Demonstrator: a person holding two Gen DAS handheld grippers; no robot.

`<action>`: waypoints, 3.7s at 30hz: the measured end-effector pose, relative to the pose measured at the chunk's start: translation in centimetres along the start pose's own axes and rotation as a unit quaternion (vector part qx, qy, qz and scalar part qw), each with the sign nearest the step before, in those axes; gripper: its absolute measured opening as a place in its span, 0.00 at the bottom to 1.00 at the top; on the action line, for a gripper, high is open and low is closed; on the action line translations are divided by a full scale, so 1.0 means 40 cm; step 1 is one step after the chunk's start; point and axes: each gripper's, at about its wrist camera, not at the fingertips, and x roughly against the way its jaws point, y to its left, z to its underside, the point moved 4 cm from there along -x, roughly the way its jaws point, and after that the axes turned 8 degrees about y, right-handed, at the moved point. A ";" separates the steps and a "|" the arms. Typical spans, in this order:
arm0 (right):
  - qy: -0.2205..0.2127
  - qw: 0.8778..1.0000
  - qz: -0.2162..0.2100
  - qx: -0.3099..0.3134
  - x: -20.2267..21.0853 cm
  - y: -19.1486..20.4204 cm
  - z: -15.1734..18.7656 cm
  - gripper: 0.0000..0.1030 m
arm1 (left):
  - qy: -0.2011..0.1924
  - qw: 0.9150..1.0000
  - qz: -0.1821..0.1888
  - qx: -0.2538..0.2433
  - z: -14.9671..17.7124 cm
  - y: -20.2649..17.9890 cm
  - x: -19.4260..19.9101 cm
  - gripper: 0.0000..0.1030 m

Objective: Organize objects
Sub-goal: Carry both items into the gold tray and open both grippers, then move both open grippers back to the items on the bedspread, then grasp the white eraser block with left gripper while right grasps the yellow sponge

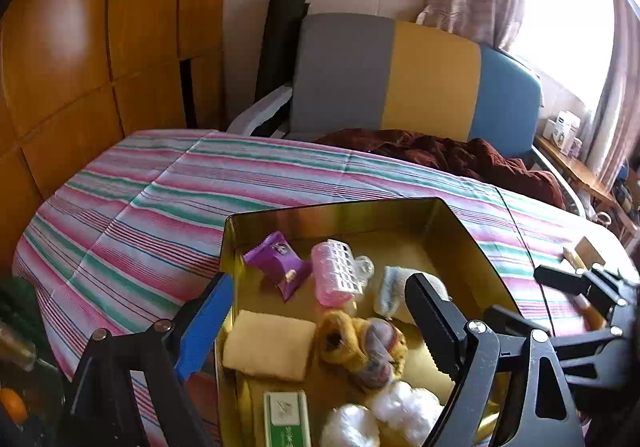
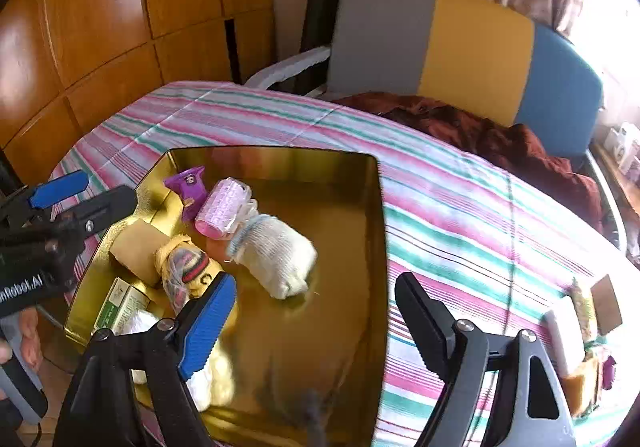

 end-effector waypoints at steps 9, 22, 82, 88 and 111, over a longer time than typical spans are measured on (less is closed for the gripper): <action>-0.032 0.999 0.023 -0.025 0.065 -0.057 0.039 0.85 | -0.007 1.000 0.004 -0.029 0.036 -0.064 0.035 0.86; -0.034 0.995 0.054 -0.078 0.091 -0.204 0.090 0.86 | -0.008 0.998 0.020 -0.066 0.051 -0.146 0.057 0.89; -0.086 0.854 0.001 -0.513 0.225 -0.929 0.449 0.86 | 0.201 0.937 0.206 -0.198 0.061 -0.873 -0.201 0.87; -0.092 0.854 -0.012 -0.512 0.225 -0.929 0.447 0.86 | 0.263 0.925 0.218 -0.169 0.057 -0.972 -0.278 0.82; -0.107 0.850 -0.056 -0.513 0.221 -0.932 0.445 0.86 | 0.308 0.932 0.125 -0.142 0.024 -1.175 -0.470 0.82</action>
